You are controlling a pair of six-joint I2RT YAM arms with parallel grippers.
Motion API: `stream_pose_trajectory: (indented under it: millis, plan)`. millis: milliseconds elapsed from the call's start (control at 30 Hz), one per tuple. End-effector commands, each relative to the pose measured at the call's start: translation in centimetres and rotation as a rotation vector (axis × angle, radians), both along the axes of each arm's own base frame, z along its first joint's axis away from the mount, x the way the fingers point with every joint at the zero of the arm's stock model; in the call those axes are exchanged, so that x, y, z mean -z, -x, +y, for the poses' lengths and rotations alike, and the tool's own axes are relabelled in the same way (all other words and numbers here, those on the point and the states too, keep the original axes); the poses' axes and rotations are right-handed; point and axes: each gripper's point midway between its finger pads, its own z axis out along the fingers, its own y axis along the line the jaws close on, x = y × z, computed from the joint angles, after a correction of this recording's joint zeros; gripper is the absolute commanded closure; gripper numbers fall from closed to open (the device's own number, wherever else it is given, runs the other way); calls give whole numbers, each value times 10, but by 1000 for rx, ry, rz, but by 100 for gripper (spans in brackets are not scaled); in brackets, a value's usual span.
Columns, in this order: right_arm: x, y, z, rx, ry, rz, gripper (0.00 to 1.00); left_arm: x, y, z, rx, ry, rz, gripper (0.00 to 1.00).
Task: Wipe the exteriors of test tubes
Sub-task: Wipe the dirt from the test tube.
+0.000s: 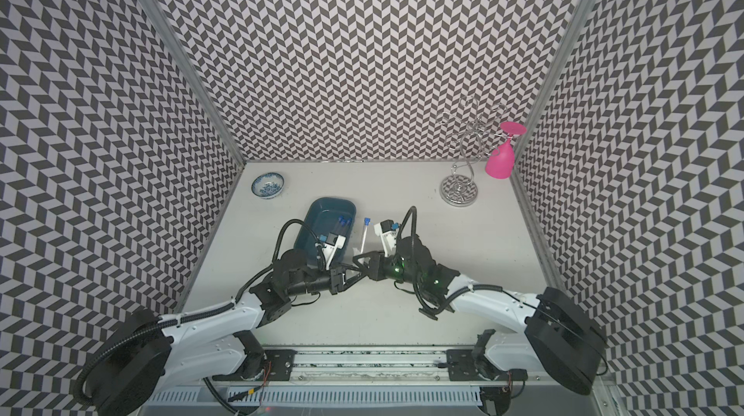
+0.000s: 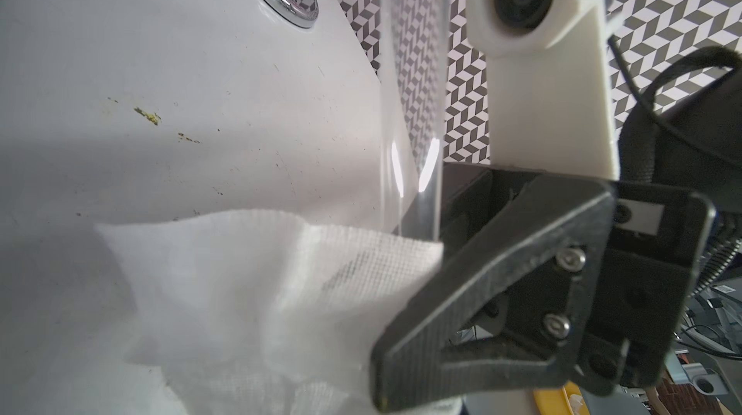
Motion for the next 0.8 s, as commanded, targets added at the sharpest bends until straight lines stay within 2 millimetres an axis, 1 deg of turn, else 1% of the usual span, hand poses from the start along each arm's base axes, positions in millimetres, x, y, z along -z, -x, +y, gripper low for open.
stream_pose_trajectory:
  millis: [0,67,167,233,333,400,467,533,633,700,767]
  plan:
    - [-13,-41,-11,65,32,-63,82,-31,-4,-2,7,82,-90,83]
    - [-30,-65,-14,70,36,-107,82,-32,-4,-2,8,85,-92,83]
    - [-47,-91,-14,52,37,-150,82,-32,-2,-2,12,86,-92,83]
    - [-49,-99,-11,25,43,-160,82,-33,-2,-2,13,89,-93,83]
    - [-44,-100,-5,-5,46,-145,82,-35,-2,-1,10,91,-97,83]
    - [-39,-93,-6,-13,23,-122,82,-35,-2,0,3,90,-98,83]
    - [-32,-81,-6,-15,13,-105,82,-35,-3,0,-1,88,-99,83]
    - [-22,-65,-7,-10,17,-84,82,-36,-4,1,-6,89,-100,83]
    - [-8,-34,0,-28,0,-44,81,-36,-6,1,-8,88,-98,83]
    - [-3,-17,5,-38,-12,-25,81,-37,-6,1,-11,89,-98,83]
    - [3,-5,8,-39,-15,-7,81,-35,-7,1,-14,86,-96,83]
